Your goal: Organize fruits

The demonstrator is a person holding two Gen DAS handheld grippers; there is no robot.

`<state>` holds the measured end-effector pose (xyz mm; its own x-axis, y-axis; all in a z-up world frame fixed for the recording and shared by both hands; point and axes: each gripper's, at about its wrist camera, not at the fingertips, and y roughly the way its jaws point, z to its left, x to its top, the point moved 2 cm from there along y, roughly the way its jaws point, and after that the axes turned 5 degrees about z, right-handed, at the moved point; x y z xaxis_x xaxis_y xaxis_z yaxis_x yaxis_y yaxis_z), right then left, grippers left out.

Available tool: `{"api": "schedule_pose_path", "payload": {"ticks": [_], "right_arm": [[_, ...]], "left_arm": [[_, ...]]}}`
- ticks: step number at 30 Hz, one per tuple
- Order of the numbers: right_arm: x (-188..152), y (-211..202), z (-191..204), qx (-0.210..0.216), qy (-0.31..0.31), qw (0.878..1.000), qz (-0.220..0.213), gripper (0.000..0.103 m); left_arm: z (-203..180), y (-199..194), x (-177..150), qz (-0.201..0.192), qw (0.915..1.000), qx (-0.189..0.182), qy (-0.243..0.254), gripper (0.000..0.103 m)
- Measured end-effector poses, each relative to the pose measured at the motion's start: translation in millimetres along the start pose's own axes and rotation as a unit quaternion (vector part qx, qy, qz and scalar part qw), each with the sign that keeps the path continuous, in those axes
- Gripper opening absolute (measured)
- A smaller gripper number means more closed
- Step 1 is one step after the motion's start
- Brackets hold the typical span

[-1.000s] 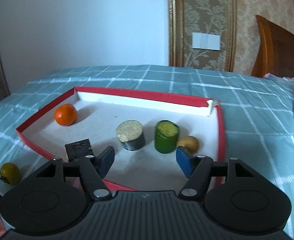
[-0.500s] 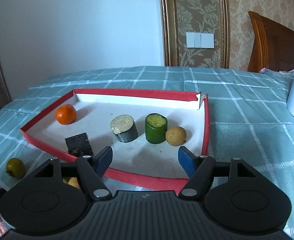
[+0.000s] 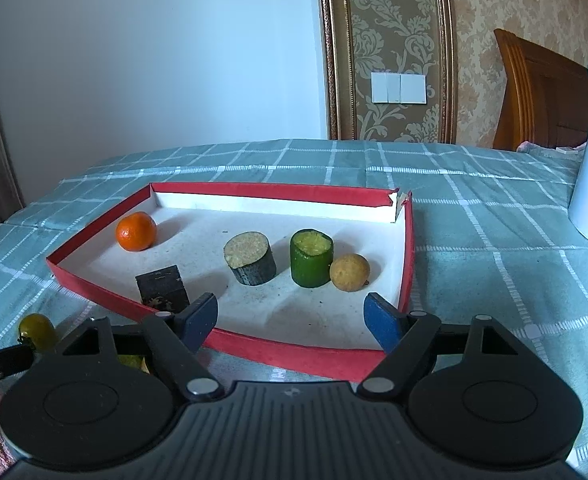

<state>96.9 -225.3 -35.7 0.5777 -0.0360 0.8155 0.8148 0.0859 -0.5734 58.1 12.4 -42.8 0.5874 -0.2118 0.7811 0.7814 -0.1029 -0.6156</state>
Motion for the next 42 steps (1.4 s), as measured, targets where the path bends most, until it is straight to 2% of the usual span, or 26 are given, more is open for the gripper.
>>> {"api": "schedule_pose_path", "payload": {"ticks": [3,5,10,22,30,37,42], "right_arm": [[0,0,0,0.0,0.001,1.0,0.0,0.08],[0,0,1,-0.001,0.0,1.0,0.0,0.08],[-1,0,2,-0.003,-0.008,1.0,-0.003,0.08],[-2,-3,9,-0.014,-0.028,0.999,-0.015,0.08],[-3,-7,12,-0.011,-0.028,0.999,-0.023,0.08],[-4,-6,12,-0.012,-0.022,0.999,-0.021,0.08],[-4,-4,10,-0.009,-0.015,1.0,-0.016,0.08]], "left_arm": [[2,6,2,0.005,0.9998,-0.003,-0.018,0.085],[5,8,3,0.006,0.9995,-0.008,-0.028,0.077],[4,15,3,0.022,0.999,-0.026,-0.03,0.045],[-1,12,0,0.008,0.9991,-0.036,-0.022,0.031],[0,10,3,0.006,0.9989,-0.04,-0.023,0.031],[2,-6,29,-0.029,0.9987,-0.038,-0.015,0.031],[5,3,49,-0.039,0.9984,-0.033,-0.022,0.031]]}}
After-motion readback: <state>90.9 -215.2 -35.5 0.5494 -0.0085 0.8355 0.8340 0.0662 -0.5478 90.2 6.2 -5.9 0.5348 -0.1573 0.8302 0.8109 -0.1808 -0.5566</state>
